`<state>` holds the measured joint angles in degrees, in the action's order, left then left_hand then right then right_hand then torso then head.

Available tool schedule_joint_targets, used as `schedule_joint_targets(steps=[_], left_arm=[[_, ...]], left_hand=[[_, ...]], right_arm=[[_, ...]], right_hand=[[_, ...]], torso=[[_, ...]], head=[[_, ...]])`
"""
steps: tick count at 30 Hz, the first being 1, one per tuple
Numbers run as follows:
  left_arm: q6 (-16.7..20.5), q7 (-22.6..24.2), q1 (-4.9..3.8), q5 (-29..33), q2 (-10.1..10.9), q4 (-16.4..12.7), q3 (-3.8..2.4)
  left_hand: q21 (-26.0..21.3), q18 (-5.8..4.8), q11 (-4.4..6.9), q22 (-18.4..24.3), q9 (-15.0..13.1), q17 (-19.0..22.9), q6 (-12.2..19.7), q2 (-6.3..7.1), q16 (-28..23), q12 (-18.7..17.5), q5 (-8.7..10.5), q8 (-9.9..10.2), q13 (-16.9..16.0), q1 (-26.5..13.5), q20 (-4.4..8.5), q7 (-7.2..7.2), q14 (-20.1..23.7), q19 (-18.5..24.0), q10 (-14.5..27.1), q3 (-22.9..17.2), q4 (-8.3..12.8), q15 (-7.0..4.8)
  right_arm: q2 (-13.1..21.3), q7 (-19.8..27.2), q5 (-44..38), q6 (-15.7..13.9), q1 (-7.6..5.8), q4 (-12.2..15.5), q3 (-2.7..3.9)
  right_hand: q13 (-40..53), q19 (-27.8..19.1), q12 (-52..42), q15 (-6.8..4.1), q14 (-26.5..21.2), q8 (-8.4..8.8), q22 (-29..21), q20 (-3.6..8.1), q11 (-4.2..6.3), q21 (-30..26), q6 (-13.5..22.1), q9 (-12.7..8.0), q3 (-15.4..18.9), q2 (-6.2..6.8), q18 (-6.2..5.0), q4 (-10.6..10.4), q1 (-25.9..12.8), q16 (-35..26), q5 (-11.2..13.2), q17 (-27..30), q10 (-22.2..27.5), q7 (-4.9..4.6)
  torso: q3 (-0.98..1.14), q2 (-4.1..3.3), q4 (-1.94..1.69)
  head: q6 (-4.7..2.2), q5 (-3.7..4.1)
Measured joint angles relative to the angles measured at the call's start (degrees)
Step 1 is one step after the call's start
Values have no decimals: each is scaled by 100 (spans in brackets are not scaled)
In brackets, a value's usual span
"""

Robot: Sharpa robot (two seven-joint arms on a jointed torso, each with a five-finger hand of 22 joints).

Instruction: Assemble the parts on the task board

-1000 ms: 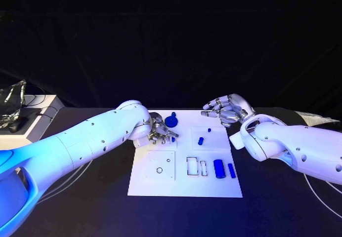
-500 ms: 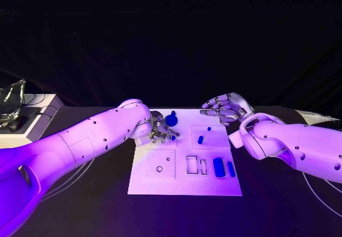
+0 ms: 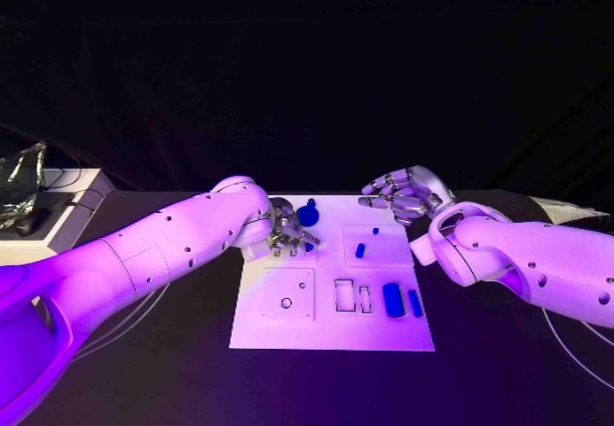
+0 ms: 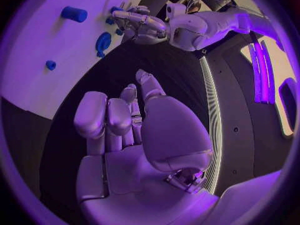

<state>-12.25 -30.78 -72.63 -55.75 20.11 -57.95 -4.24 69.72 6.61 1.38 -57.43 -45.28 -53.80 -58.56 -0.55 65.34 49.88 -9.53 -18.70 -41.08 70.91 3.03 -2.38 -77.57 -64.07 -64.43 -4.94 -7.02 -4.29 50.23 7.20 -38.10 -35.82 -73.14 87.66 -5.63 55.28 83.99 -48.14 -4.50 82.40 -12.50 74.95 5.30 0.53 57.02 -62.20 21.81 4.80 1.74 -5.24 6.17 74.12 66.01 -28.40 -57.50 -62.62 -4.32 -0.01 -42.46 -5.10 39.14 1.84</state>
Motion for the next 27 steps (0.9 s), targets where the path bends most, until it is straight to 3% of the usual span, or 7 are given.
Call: schedule_joint_targets(steps=[2,11,13,17,19,23,27], left_arm=[[-13,18,-7,10,2,-1,-6],[-72,78,-14,34,22,-21,-9],[-84,88,-15,39,41,-41,-9],[-102,98,-9,52,83,-73,-7],[-107,103,-7,62,105,-96,-6],[-108,115,1,89,168,-160,2],[-85,123,16,147,253,-245,10]], left_hand=[[0,0,5,-5,77,-18,10,-9,24,0,1,69,7,93,0,-11,0,0,37,-200,38,0],[-50,0,4,-54,256,-67,33,109,51,-108,-24,277,80,180,-28,-32,22,28,57,-779,-541,22],[-50,1,-6,-79,266,-75,76,243,51,-110,-25,347,95,15,-28,-74,21,28,67,-1513,-41,21],[-71,0,-7,-112,264,-75,94,279,51,-148,-118,353,110,-101,-28,-90,40,28,67,-1565,-79,40],[-71,0,-10,-131,264,-75,99,325,51,-148,-140,338,121,-208,-28,-95,40,29,70,-1934,259,40],[-71,0,-25,-183,264,-129,80,377,132,-169,-576,302,136,-260,-28,-101,18,28,18,-1934,259,18],[-34,1,-27,-270,264,-201,67,429,179,-169,-870,227,145,-312,-16,-107,-45,-46,-24,-1934,260,-26]], right_arm=[[1,-3,-8,0,2,-1,0],[4,-12,-30,0,6,-3,0],[4,-13,-34,0,7,-3,0],[6,-14,-37,0,11,-4,0],[8,-14,-38,1,15,-5,0],[12,-14,-39,4,22,-6,0],[22,-15,-40,6,31,-5,0]], right_hand=[[0,0,0,0,0,0,0,0,0,0,0,0,0,0,0,0,0,0,0,0,0,0],[-1,-8,22,0,0,56,0,-8,12,0,0,-9,0,0,1,0,0,0,0,0,-14,1],[1,-8,22,0,0,56,-1,-8,12,6,0,-10,0,0,0,0,0,0,0,1,-14,1],[6,-9,22,0,0,78,-1,-8,10,27,0,-19,0,0,0,0,0,0,0,-5,-13,1],[6,-8,22,0,0,78,-1,-8,2,27,0,-23,0,0,0,0,0,0,0,-5,-21,1],[19,-9,21,0,0,144,-1,-9,2,27,-13,-47,0,0,0,0,0,0,0,-5,-21,-11],[19,-9,21,0,0,144,-1,-9,1,27,-25,-48,16,0,0,16,0,0,0,-5,-21,-18]], torso=[[0,-1,3],[1,-3,3],[-3,-3,1],[-3,-3,1],[-4,-3,1],[-4,-1,-3],[-4,4,-6]], head=[[-2,-2],[4,-4],[6,-4],[9,-7],[10,-8],[8,-15],[2,-23]])
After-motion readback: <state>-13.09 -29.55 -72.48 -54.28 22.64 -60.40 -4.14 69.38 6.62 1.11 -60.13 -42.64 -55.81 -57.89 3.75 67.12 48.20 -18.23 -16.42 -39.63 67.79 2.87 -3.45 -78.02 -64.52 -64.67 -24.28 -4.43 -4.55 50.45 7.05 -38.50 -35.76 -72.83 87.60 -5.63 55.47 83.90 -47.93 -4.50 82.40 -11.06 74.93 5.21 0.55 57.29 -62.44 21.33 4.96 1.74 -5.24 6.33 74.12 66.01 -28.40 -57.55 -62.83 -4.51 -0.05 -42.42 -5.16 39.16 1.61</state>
